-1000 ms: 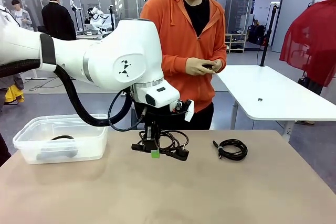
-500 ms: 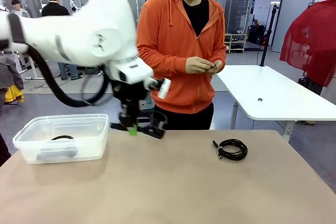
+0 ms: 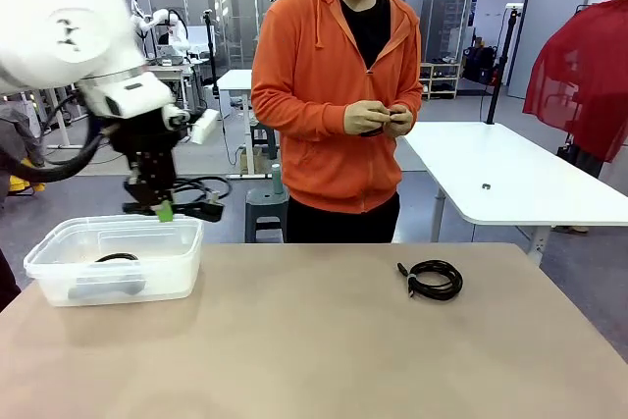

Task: Organize and store the cables.
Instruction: Place the Power Cable into the Organizing box.

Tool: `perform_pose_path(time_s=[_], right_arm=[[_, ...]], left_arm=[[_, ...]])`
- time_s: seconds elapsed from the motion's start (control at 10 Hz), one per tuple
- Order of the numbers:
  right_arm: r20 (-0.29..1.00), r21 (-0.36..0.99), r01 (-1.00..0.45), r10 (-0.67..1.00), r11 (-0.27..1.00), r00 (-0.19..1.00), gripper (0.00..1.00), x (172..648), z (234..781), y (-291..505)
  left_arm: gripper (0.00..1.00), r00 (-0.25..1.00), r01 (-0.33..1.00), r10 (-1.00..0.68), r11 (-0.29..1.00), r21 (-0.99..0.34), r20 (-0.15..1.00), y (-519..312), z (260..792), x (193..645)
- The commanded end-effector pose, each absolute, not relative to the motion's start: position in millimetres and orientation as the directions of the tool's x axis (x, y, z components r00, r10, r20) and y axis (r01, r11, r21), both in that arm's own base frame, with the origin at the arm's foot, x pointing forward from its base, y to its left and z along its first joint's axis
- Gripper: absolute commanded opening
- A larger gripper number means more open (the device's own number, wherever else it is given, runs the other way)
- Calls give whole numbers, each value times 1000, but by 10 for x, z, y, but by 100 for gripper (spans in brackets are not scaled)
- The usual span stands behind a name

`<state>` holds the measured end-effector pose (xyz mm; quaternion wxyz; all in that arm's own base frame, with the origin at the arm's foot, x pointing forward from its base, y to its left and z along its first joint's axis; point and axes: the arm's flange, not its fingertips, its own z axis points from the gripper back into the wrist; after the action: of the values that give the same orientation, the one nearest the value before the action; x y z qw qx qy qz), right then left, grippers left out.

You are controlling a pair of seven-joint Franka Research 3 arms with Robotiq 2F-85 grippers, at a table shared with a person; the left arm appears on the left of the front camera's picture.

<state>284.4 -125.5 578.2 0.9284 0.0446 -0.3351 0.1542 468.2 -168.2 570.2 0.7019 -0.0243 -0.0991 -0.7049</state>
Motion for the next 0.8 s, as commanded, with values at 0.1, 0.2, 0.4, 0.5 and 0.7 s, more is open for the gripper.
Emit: perform_pose_path(time_s=[0.1, 0.2, 0.4, 0.5, 0.7], right_arm=[[636, -16, -318, 255, 948, 728, 100, 2829, 5744, -1254], [636, -16, -318, 255, 948, 728, 100, 2829, 5744, -1254], [636, -16, -318, 255, 948, 728, 100, 2829, 5744, -1254], [636, -16, -318, 255, 948, 728, 100, 2829, 5744, -1254], [636, -16, -318, 255, 948, 728, 100, 2829, 5744, -1254]], left_arm=[[21, 66, 979, -970, 108, 174, 233, -1075, 5497, 4771], [21, 117, 970, -976, 153, 191, 184, -869, 5483, 4846], [21, 174, 964, -969, 204, 171, 173, -505, 5431, 4971], [21, 204, 958, -962, 234, 165, 180, -339, 5404, 5027], [21, 244, 946, -957, 271, 180, 159, -198, 5429, 5049]])
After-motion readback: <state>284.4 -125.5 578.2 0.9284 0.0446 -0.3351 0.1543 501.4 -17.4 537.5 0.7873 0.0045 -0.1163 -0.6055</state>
